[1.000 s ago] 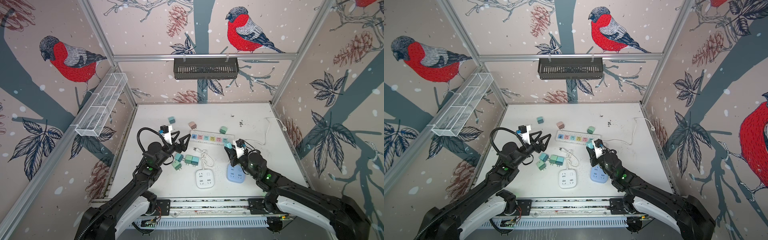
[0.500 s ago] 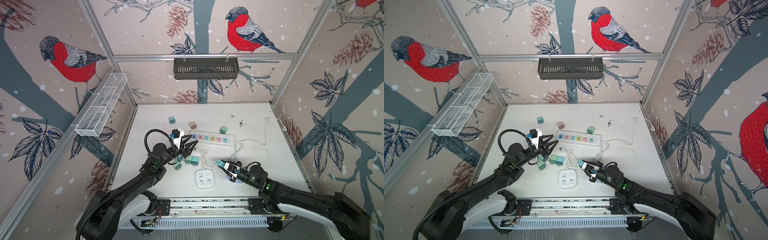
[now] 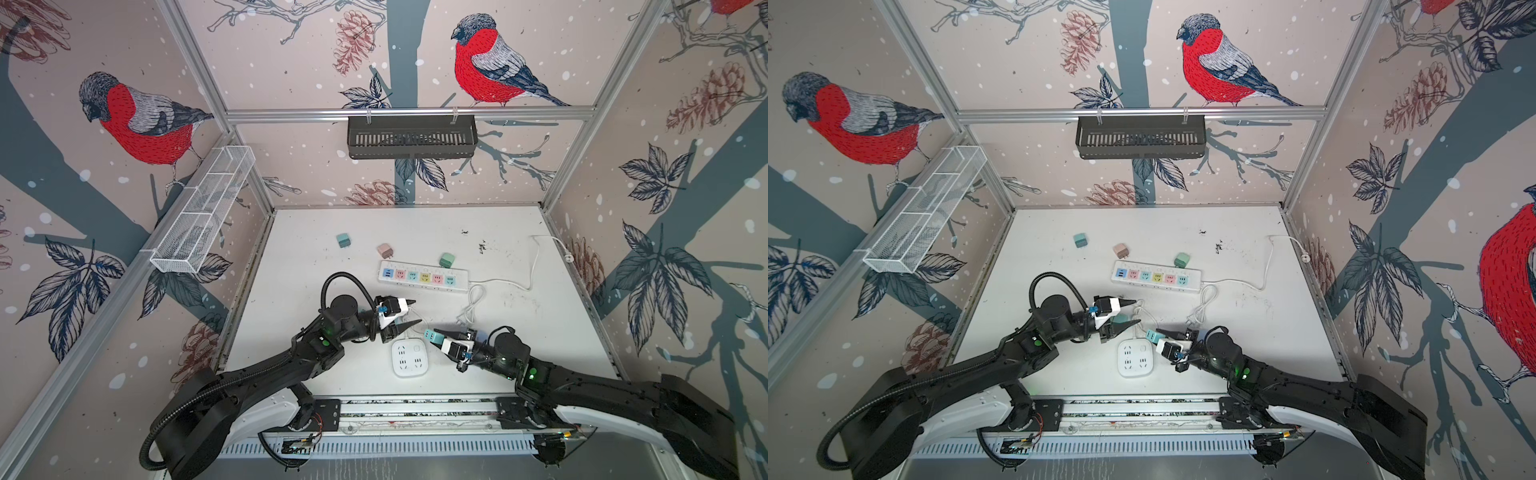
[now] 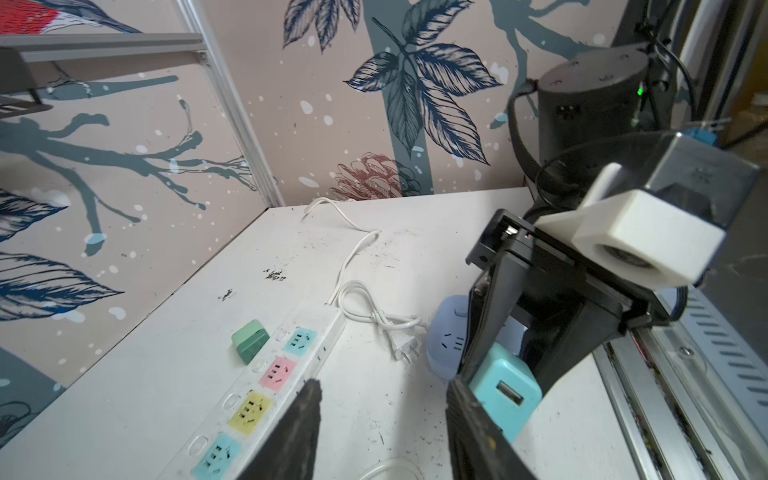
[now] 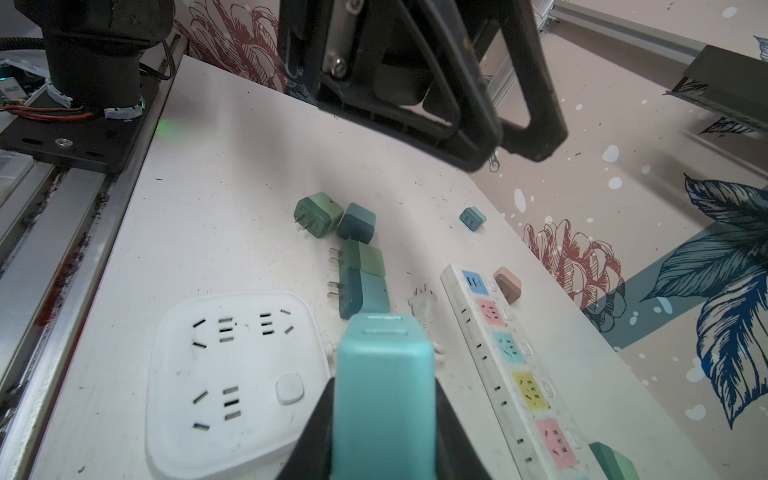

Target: Insert the plug

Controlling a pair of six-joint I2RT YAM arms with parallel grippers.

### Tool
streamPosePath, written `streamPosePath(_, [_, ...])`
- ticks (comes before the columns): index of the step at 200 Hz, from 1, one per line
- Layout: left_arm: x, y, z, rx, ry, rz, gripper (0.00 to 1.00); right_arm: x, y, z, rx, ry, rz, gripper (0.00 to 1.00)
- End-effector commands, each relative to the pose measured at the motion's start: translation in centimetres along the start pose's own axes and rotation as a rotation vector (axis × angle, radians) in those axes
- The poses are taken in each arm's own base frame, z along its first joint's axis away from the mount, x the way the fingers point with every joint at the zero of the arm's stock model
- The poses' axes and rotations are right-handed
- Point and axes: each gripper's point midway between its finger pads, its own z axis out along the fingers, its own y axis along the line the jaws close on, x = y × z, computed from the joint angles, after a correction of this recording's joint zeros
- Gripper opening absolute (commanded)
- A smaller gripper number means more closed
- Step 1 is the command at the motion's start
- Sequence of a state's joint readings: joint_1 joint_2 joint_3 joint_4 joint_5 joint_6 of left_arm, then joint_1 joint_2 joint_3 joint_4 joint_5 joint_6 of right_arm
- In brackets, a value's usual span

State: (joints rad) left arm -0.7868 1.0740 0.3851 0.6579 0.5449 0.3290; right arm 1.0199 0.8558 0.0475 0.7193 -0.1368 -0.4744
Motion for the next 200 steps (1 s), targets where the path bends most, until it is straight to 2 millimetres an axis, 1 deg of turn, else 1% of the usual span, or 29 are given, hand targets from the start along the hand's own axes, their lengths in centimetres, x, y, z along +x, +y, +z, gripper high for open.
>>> streamPosePath(1, [1.0, -1.5, 1.0, 0.067, 0.067, 0.121, 0.48, -1.5, -0.1, -0.3, 0.005, -0.067, -0.043, 0.01])
streamPosePath(20, [1.3, -2.1, 1.4, 0.119, 0.087, 0.118, 0.48, -1.7, 0.0, -0.6, 0.015, -0.085, -0.052, 0.01])
streamPosePath(36, [1.2, -2.4, 1.4, 0.140, 0.087, 0.128, 0.47, -1.7, -0.2, -1.0, 0.035, -0.096, -0.053, 0.01])
streamPosePath(49, [1.1, -2.8, 1.2, 0.154, 0.080, 0.146, 0.47, -1.8, -0.8, -1.2, 0.071, -0.100, -0.043, 0.01])
streamPosePath(65, [1.0, -3.3, 0.9, 0.161, 0.072, 0.180, 0.47, -1.6, -2.2, -1.4, 0.136, -0.082, -0.009, 0.01])
streamPosePath(82, [0.9, -3.4, 0.9, 0.145, 0.078, 0.206, 0.47, -1.5, -2.7, -1.6, 0.163, -0.076, 0.006, 0.00])
streamPosePath(106, [0.9, -3.7, 1.3, 0.148, 0.101, 0.224, 0.47, -2.1, -2.2, -1.8, 0.130, -0.107, 0.001, 0.01])
streamPosePath(131, [1.9, -4.5, 2.2, 0.151, 0.172, 0.271, 0.46, -2.5, -1.7, -1.7, 0.096, -0.121, -0.005, 0.01])
streamPosePath(143, [2.3, -4.3, 2.6, 0.138, 0.201, 0.269, 0.44, -2.5, -1.5, -1.6, 0.086, -0.119, -0.010, 0.01])
streamPosePath(166, [2.4, -3.4, 3.0, 0.110, 0.232, 0.244, 0.43, -2.2, -1.3, -1.4, 0.080, -0.105, -0.017, 0.01])
streamPosePath(200, [2.2, -3.7, 2.9, 0.124, 0.223, 0.243, 0.43, -1.8, -1.2, -0.8, 0.069, -0.075, -0.023, 0.01])
